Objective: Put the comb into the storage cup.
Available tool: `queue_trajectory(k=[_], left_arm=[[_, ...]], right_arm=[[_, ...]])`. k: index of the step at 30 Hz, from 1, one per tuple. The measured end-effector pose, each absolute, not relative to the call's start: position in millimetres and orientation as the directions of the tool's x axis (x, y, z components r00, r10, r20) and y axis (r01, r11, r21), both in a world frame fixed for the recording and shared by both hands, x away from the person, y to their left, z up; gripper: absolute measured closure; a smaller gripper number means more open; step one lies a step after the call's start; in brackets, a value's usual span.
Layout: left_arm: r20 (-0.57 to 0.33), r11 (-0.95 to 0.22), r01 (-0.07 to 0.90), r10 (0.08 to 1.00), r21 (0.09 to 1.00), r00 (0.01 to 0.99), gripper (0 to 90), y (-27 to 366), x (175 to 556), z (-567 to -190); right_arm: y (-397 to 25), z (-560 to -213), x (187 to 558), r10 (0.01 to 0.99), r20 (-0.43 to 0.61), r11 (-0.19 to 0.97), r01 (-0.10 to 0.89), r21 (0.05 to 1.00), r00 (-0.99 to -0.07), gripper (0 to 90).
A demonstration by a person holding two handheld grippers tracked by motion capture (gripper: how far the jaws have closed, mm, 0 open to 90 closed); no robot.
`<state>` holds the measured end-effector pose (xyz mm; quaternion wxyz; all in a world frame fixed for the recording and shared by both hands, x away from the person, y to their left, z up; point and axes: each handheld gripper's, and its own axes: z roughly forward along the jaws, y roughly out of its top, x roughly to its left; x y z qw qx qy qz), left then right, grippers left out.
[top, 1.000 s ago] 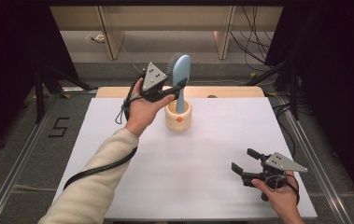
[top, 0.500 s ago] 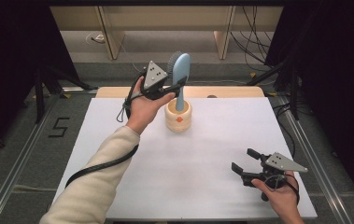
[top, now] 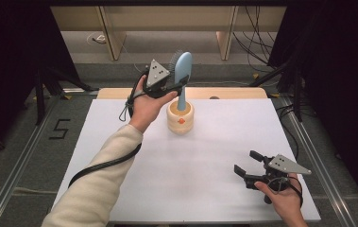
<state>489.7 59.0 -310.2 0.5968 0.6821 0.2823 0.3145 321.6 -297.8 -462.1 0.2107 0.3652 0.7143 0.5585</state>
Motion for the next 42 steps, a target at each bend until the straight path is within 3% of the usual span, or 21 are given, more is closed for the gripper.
queue_trajectory(k=[42], left_arm=[[0.081,-0.145,0.048,0.762,0.988,0.643,50.3,54.9,512.4,-334.6]], right_arm=[[-297.9,-462.1,321.6,0.754,0.108,0.111,0.287,0.952,-0.648,14.3]])
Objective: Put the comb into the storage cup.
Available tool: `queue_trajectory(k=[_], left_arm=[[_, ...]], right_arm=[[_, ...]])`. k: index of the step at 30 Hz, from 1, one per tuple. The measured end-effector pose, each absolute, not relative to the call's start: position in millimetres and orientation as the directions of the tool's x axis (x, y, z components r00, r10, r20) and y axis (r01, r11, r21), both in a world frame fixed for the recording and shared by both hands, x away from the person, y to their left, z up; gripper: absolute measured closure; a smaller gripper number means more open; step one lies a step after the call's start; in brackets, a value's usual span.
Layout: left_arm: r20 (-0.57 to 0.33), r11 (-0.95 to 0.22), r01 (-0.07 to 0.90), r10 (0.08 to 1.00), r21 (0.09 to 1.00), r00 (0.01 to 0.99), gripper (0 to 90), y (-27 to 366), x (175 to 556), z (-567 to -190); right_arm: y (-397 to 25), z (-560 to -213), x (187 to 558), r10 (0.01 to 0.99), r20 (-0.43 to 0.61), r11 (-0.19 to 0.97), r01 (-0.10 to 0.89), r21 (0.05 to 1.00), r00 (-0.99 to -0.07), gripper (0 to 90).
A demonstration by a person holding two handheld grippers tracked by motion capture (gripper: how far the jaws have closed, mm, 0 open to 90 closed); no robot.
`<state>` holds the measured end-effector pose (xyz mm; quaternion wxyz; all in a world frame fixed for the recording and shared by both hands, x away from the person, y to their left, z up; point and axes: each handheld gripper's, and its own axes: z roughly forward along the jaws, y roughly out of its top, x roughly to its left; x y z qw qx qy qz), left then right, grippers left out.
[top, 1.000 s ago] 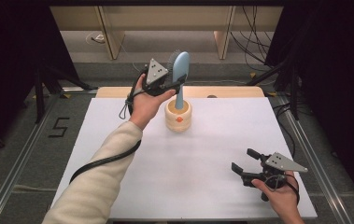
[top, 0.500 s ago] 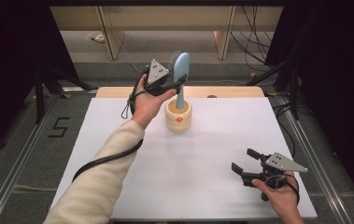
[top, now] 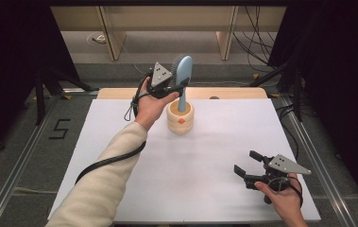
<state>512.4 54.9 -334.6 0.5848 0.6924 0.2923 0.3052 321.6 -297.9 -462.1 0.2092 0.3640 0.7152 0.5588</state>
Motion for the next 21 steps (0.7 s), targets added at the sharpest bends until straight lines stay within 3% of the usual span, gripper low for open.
queue_trajectory(k=[21], left_arm=[[0.069,-0.155,0.077,0.761,0.985,0.645,50.1,53.8,518.7,-355.9]], right_arm=[[-298.0,-462.2,321.7,0.753,0.110,0.108,0.287,0.952,-0.648,14.3]])
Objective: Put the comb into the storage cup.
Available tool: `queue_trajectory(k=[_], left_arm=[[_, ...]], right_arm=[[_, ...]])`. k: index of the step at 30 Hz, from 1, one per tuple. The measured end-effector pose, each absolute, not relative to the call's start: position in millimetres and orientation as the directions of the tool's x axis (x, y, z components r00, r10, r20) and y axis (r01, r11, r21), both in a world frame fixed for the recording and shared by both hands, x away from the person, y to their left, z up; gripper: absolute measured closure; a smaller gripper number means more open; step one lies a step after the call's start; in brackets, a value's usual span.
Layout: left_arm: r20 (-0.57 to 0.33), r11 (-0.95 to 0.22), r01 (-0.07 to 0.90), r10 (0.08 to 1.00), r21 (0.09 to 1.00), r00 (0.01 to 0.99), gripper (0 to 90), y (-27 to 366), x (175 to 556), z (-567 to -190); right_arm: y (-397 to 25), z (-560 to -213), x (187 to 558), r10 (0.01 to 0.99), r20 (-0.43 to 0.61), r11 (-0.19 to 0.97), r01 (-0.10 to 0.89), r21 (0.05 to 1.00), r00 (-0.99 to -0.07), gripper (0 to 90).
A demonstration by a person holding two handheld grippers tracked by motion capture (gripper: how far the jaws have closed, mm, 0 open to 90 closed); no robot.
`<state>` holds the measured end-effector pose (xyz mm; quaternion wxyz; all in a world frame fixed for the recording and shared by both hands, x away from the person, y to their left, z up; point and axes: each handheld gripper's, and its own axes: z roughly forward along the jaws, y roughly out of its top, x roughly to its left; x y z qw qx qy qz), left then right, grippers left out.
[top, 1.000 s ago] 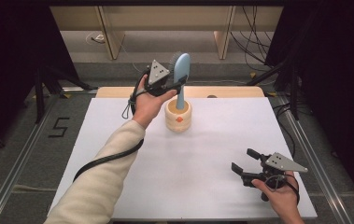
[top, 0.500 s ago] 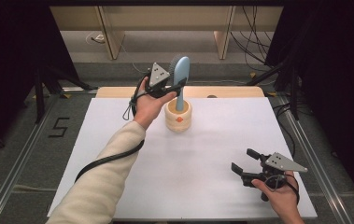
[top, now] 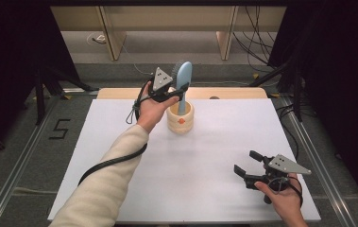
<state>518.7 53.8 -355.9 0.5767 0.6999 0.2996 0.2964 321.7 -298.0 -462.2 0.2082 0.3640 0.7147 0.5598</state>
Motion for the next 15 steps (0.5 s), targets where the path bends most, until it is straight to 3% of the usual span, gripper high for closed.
queue_trajectory(k=[15], left_arm=[[0.043,-0.156,0.123,0.769,0.980,0.638,50.1,55.4,525.4,-378.0]], right_arm=[[-297.7,-462.4,321.5,0.752,0.114,0.109,0.293,0.950,-0.649,14.6]])
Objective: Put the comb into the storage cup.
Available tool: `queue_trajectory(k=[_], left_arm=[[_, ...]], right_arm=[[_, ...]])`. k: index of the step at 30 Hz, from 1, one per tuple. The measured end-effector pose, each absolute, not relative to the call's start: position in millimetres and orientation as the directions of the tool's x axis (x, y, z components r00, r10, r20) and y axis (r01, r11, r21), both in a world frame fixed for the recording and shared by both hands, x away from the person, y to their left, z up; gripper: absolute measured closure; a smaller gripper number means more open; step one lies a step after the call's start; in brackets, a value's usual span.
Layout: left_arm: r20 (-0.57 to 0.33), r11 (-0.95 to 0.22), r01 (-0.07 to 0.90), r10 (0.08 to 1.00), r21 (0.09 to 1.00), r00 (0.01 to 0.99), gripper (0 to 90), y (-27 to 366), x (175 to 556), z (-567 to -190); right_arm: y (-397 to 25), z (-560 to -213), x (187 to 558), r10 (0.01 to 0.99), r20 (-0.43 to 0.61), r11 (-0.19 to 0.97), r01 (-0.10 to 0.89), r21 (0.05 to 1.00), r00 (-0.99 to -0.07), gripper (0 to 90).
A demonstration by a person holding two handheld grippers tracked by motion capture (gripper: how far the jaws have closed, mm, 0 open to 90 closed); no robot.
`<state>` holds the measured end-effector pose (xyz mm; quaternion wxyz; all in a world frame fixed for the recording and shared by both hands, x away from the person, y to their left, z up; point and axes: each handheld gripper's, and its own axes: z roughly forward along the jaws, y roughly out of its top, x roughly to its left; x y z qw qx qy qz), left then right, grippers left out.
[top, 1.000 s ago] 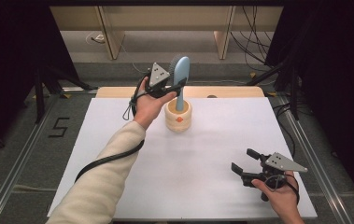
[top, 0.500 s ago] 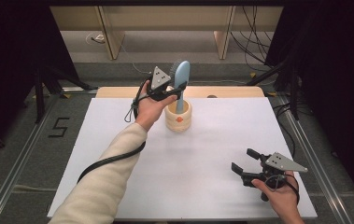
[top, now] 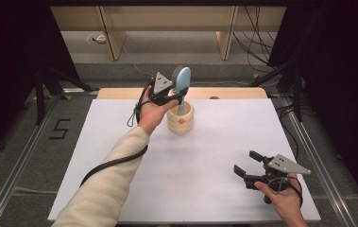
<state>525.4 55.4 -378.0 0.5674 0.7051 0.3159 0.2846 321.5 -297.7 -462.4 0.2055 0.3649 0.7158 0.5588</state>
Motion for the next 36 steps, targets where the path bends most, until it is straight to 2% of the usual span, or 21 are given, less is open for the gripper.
queue_trajectory(k=[36], left_arm=[[0.032,-0.166,0.153,0.772,0.974,0.635,49.9,55.9,528.0,-403.0]], right_arm=[[-297.1,-462.9,321.7,0.749,0.113,0.111,0.291,0.950,-0.653,14.6]])
